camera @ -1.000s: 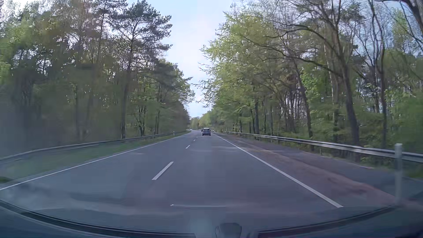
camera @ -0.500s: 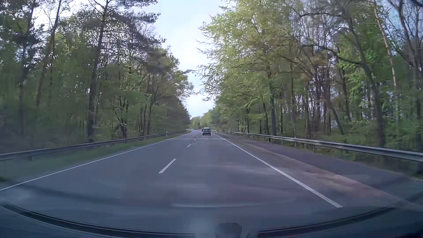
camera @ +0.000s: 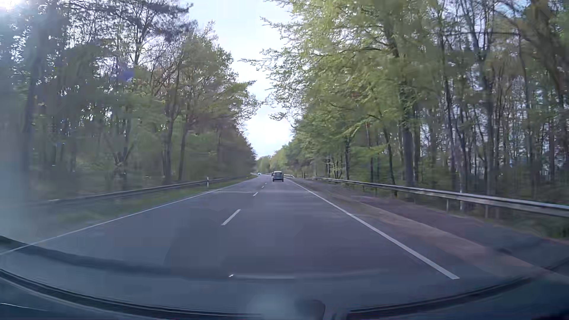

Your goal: Follow the waypoints while adhering to traffic rules and regulations

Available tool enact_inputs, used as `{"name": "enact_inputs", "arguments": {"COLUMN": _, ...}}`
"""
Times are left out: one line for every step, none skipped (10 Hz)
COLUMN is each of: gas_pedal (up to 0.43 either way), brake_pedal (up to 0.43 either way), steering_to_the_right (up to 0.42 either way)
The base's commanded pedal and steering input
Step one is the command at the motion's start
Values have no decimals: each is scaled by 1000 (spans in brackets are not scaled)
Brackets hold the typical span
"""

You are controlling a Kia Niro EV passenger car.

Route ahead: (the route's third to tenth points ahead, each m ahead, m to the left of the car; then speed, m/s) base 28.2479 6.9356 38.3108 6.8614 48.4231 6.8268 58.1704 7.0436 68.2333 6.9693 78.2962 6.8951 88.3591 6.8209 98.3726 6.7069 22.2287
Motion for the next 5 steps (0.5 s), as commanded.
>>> {"name": "enact_inputs", "arguments": {"gas_pedal": 209, "brake_pedal": 0, "steering_to_the_right": -7}}
{"name": "enact_inputs", "arguments": {"gas_pedal": 209, "brake_pedal": 0, "steering_to_the_right": -7}}
{"name": "enact_inputs", "arguments": {"gas_pedal": 209, "brake_pedal": 0, "steering_to_the_right": -7}}
{"name": "enact_inputs", "arguments": {"gas_pedal": 209, "brake_pedal": 0, "steering_to_the_right": -6}}
{"name": "enact_inputs", "arguments": {"gas_pedal": 209, "brake_pedal": 0, "steering_to_the_right": -6}}
